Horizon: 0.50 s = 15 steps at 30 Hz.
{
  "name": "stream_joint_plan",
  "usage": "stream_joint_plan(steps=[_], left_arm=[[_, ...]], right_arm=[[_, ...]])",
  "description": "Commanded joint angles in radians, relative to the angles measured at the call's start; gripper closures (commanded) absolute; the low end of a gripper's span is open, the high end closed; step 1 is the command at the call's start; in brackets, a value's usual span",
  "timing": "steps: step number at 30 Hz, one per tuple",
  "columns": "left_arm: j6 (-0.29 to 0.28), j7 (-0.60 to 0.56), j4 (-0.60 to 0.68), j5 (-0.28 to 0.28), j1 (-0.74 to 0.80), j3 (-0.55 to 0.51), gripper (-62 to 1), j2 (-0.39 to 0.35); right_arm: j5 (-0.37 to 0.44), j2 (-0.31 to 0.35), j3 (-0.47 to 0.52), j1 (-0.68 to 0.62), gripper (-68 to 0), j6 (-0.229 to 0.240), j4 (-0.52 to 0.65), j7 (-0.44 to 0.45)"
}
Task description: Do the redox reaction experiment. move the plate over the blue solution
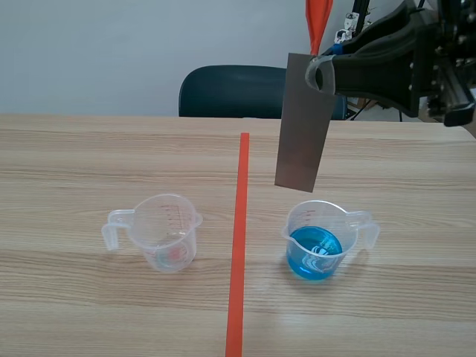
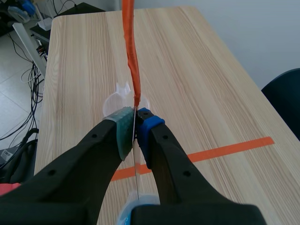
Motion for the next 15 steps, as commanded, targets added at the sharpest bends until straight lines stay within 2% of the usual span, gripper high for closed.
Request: stream_joint_plan(steps=[1,7,11,15], left_arm=[[-0.014,-0.01,0.025,-0.024,0.0,-0.002,-6.3,-0.019],[-0.085,0.093,0.112,-0.058,-0.027,0.017,-5.5,-0.071],[-0.098,0.183,0.154,-0.059,-0.09,0.079,-5.5,-0.07],[-0.102,0.258,0.166,-0.06,-0.183,0.171,-5.4,-0.07]], right_arm=[[0.018,0.028,0.002,0.003,-0.6,0.005,0.015,0.03],[0.011,0.087,-0.018,0.001,-0.6,0.005,0.015,0.082],[0.007,0.119,-0.027,-0.01,-0.6,0.005,0.015,0.103],[-0.034,0.141,-0.027,-0.032,-0.6,0.005,0.015,0.148]])
